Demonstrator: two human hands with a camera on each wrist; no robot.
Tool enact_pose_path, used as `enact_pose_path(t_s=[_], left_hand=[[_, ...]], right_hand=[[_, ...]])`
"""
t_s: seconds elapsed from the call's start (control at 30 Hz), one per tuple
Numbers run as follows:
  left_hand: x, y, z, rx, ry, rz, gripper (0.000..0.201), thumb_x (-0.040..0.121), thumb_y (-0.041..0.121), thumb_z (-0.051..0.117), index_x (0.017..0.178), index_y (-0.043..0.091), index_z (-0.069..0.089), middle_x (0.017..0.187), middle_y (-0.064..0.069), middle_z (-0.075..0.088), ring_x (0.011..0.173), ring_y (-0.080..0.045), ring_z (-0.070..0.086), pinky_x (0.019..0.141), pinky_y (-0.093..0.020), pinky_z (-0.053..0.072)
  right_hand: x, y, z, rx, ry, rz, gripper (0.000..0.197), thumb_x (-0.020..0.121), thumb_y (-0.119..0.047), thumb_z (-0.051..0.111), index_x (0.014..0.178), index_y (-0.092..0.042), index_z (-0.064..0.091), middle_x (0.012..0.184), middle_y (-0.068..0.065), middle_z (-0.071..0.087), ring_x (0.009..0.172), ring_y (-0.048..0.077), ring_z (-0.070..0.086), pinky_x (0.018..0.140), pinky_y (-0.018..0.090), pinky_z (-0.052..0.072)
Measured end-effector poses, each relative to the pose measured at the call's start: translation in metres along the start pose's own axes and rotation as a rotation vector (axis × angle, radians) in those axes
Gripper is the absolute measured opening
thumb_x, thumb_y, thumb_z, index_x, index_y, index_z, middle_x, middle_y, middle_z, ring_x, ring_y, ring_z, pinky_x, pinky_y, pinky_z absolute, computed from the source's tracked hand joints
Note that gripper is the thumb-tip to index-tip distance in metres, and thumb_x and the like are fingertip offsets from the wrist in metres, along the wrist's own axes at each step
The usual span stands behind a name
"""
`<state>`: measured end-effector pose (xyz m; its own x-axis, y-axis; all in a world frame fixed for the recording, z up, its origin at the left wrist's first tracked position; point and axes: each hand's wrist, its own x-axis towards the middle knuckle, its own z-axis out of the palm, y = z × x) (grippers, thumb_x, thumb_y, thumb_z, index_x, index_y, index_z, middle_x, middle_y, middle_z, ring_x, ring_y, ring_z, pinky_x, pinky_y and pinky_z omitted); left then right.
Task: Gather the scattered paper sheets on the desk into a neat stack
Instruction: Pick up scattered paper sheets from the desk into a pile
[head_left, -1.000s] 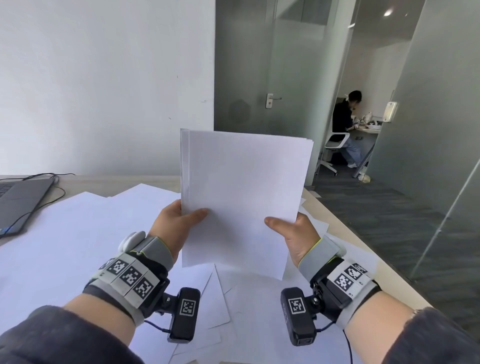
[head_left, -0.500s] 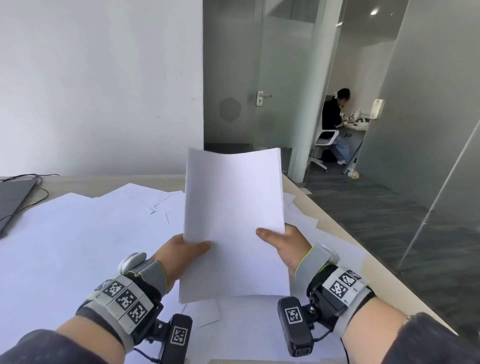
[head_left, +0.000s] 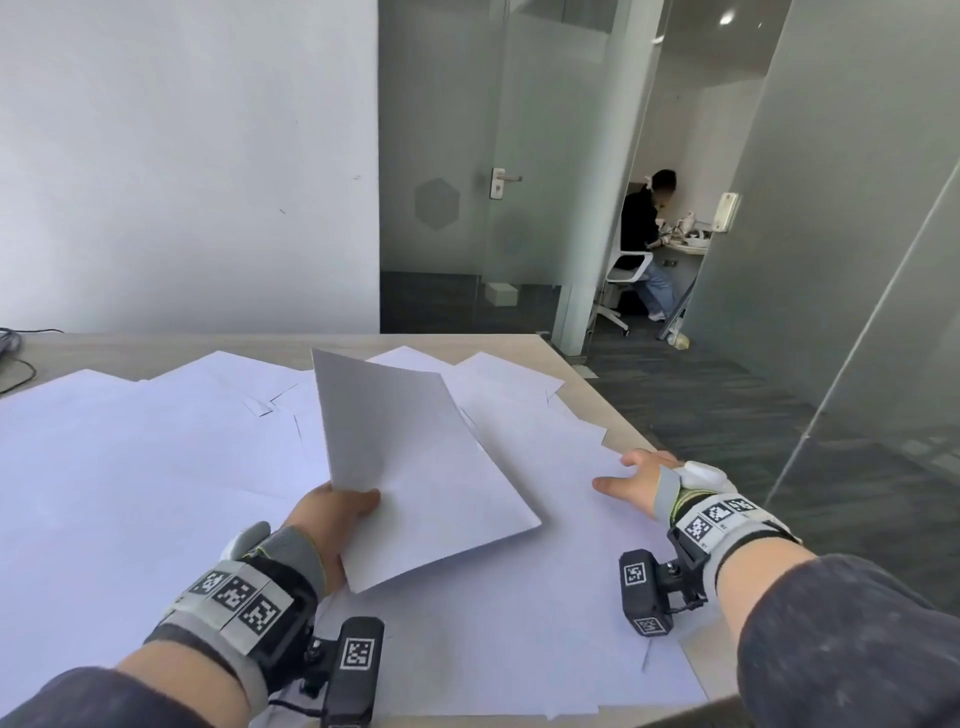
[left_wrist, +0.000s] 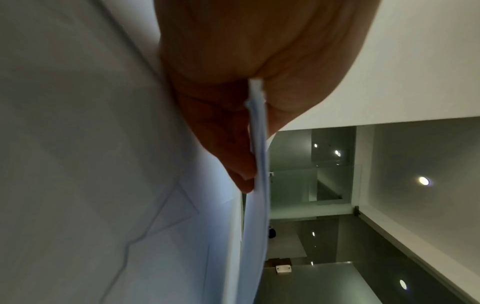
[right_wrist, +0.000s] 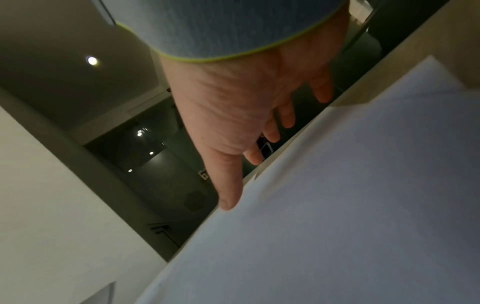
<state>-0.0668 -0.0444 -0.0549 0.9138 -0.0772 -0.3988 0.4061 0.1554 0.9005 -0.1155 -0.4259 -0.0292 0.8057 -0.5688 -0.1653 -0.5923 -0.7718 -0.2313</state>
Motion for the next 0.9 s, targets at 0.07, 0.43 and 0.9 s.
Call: enact_pose_path(t_s=[0.07, 0.43, 0.9], left_hand=[[0.001, -0.002, -0.001, 0.009, -0.018, -0.032, 0.024, 0.094, -0.004, 0.060, 0.117, 0.004, 0.062, 0.108, -0.026, 0.069, 0.087, -0.039, 0.068, 0.081, -0.052, 0.057], [-0.003, 0.003, -0.001, 0.048, -0.066, -0.077, 0.016, 0.094, -0.008, 0.056, 0.106, 0.002, 0.062, 0.098, -0.023, 0.069, 0.079, -0.036, 0.068, 0.067, -0.045, 0.058], [-0.006, 0.006, 0.000, 0.026, -0.079, -0.095, 0.025, 0.093, -0.008, 0.057, 0.117, -0.002, 0.061, 0.100, -0.026, 0.071, 0.076, -0.038, 0.070, 0.057, -0.045, 0.061]], right_hand=[[0.004, 0.003, 0.001, 0.002, -0.039, -0.005, 0.098, 0.067, -0.081, 0.062, 0.147, -0.030, 0.041, 0.154, 0.007, 0.036, 0.137, 0.028, 0.043, 0.108, 0.035, 0.040], [0.019, 0.008, -0.006, -0.146, -0.022, 0.012, 0.129, 0.030, -0.103, 0.050, 0.146, -0.050, 0.032, 0.144, 0.003, 0.041, 0.122, 0.027, 0.052, 0.100, 0.038, 0.048], [0.086, 0.029, 0.016, 0.093, -0.068, -0.016, 0.097, 0.024, -0.087, 0.073, 0.099, -0.030, 0.050, 0.103, 0.002, 0.064, 0.095, 0.023, 0.061, 0.085, 0.040, 0.054]])
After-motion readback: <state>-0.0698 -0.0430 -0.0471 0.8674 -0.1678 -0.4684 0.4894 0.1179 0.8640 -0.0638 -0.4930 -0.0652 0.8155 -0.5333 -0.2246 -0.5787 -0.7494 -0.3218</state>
